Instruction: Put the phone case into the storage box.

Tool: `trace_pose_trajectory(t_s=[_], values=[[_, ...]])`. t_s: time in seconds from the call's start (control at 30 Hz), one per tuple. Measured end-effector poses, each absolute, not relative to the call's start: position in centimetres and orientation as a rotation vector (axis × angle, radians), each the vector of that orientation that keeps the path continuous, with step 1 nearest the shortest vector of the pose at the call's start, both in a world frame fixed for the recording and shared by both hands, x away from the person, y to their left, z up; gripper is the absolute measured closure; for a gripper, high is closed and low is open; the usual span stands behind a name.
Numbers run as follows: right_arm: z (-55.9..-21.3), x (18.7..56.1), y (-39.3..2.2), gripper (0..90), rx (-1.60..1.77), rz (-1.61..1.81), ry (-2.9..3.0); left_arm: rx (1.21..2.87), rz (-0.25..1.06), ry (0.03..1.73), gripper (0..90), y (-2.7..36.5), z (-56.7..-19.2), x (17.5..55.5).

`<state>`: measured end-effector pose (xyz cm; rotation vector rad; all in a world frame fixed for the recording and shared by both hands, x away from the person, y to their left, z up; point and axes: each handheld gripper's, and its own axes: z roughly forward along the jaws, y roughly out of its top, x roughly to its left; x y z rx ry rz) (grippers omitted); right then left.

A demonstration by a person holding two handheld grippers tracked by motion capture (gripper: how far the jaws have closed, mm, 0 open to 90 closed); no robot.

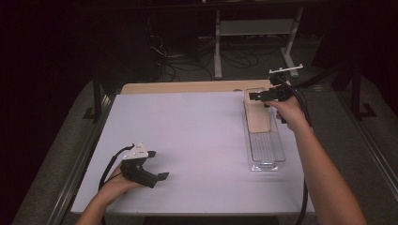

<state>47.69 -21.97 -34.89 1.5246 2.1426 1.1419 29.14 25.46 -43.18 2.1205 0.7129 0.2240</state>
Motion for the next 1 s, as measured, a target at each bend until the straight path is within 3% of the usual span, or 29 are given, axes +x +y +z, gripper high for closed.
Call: trace_pose_trajectory(t_s=[1.0], values=[[-35.0,38.7,-19.3,2.0,1.237,1.341,2.291,2.157,0.211,0.670,1.1,25.6,-41.8,29.4]])
